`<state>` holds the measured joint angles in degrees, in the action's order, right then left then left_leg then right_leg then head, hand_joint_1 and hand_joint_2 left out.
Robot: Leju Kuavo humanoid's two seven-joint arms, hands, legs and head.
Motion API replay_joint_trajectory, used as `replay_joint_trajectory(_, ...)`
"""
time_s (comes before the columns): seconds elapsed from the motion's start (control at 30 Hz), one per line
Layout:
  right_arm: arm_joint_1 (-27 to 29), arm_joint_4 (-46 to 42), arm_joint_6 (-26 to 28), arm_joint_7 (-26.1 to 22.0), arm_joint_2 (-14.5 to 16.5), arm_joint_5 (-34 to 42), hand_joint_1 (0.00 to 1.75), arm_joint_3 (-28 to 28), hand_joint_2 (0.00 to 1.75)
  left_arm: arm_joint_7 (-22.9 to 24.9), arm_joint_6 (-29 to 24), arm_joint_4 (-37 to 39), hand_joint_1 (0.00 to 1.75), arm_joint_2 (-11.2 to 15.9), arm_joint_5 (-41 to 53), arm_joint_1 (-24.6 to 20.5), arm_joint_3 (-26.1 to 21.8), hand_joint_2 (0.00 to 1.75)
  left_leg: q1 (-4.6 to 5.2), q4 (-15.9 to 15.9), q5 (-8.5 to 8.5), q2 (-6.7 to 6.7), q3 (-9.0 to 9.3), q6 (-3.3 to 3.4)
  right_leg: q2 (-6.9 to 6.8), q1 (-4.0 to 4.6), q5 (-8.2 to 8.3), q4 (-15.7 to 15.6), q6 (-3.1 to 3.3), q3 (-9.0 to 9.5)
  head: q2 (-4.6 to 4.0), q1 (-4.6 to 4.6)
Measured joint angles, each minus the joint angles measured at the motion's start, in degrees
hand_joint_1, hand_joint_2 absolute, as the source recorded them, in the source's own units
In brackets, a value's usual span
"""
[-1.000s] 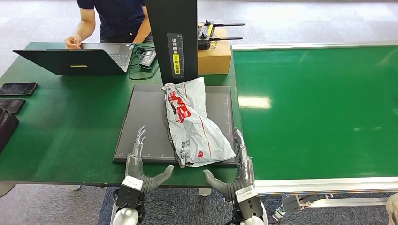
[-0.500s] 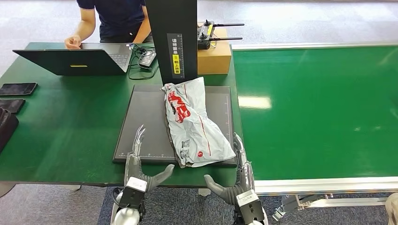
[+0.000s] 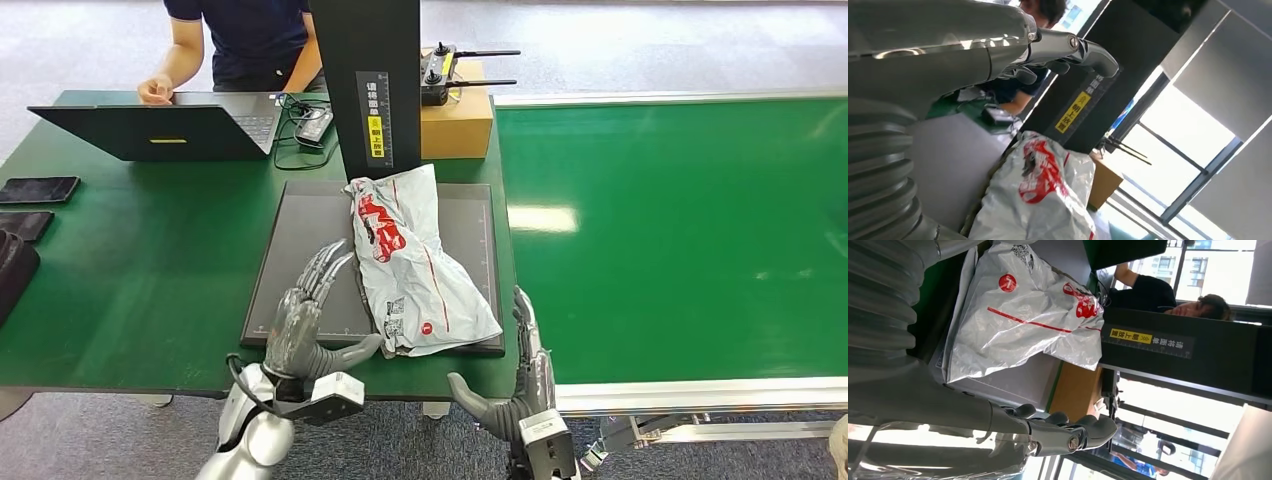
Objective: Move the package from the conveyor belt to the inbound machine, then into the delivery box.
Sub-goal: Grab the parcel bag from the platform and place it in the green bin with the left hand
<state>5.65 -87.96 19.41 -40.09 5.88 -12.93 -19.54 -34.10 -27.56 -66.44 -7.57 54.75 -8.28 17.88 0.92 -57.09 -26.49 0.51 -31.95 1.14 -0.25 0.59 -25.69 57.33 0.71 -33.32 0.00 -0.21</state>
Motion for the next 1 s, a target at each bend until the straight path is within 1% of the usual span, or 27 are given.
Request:
replay_joint_trajectory(0.07, 0.6, -0.8, 0.0, 0.0, 0.0, -0.5, 0.00, 0.2, 1.75, 1.6, 0.4, 1.7, 0.00, -0.1, 2.9, -3.4, 0.2, 1.75, 0.00, 0.0, 0.02, -0.01, 0.01, 0.01, -0.02, 0.00, 0.01, 0.0, -0.01, 0.01, 0.00, 0.00)
replay_joint_trajectory(0.13, 1.4, -1.8, 0.1, 0.0, 0.0, -0.8, 0.00, 0.3, 1.75, 3.3, 0.1, 5.3, 0.00, -0.1, 6.2, -8.0, 0.7, 1.75, 0.00, 0.0, 0.04, -0.03, 0.01, 0.02, -0.04, 0.00, 0.02, 0.0, -0.01, 0.02, 0.00, -0.01)
replay_joint_trajectory(0.33, 3.8, -4.4, -0.7, 0.0, -0.1, -0.4, 0.00, 0.5, 1.75, 9.9, -3.0, 20.7, 0.00, 0.0, 16.4, -22.4, 4.1, 1.75, 0.00, 0.0, 0.07, 0.01, 0.01, -0.02, 0.00, 0.00, 0.07, 0.0, 0.04, 0.02, 0.00, 0.01)
replay_joint_trajectory(0.43, 3.9, -4.9, -0.8, 0.0, -0.3, 0.0, 0.00, 0.3, 1.75, 12.8, -2.4, 27.1, 0.00, 0.1, 21.0, -27.5, 6.6, 1.75, 0.00, 0.0, 0.07, 0.02, -0.01, -0.02, 0.01, 0.00, 0.07, 0.0, 0.04, 0.01, 0.00, 0.01)
replay_joint_trajectory(0.53, 4.0, -5.3, -1.3, 0.0, -0.3, 0.2, 0.00, 0.3, 1.75, 14.8, -0.5, 32.0, 0.00, 0.3, 24.6, -31.4, 9.3, 1.75, 0.00, 0.0, 0.07, 0.02, -0.02, -0.03, 0.02, 0.00, 0.07, 0.0, 0.04, -0.01, 0.00, 0.01)
replay_joint_trajectory(0.63, 4.2, -5.7, -2.5, 0.0, -0.5, 0.2, 0.00, 0.3, 1.75, 16.6, 1.9, 35.8, 0.00, 0.5, 27.9, -34.0, 12.1, 1.75, 0.00, 0.0, 0.07, 0.02, -0.03, -0.03, 0.01, 0.00, 0.06, 0.0, 0.04, -0.01, 0.00, 0.00)
replay_joint_trajectory(0.77, 4.3, -5.9, -3.4, 0.0, -0.6, 0.4, 0.00, 0.3, 1.75, 18.2, 4.8, 39.4, 0.00, 0.9, 31.1, -35.5, 15.7, 1.75, 0.00, 0.0, 0.06, 0.03, -0.03, -0.03, 0.02, 0.00, 0.06, 0.0, 0.04, -0.01, 0.00, 0.01)
replay_joint_trajectory(1.0, 4.3, -5.9, -2.8, 0.0, -0.8, 0.6, 0.00, 0.3, 1.75, 17.3, 7.1, 43.0, 0.00, 2.2, 33.3, -35.9, 19.8, 1.75, 0.00, 0.0, 0.07, 0.02, -0.03, -0.03, 0.01, 0.01, 0.06, 0.0, 0.04, -0.01, 0.00, 0.01)
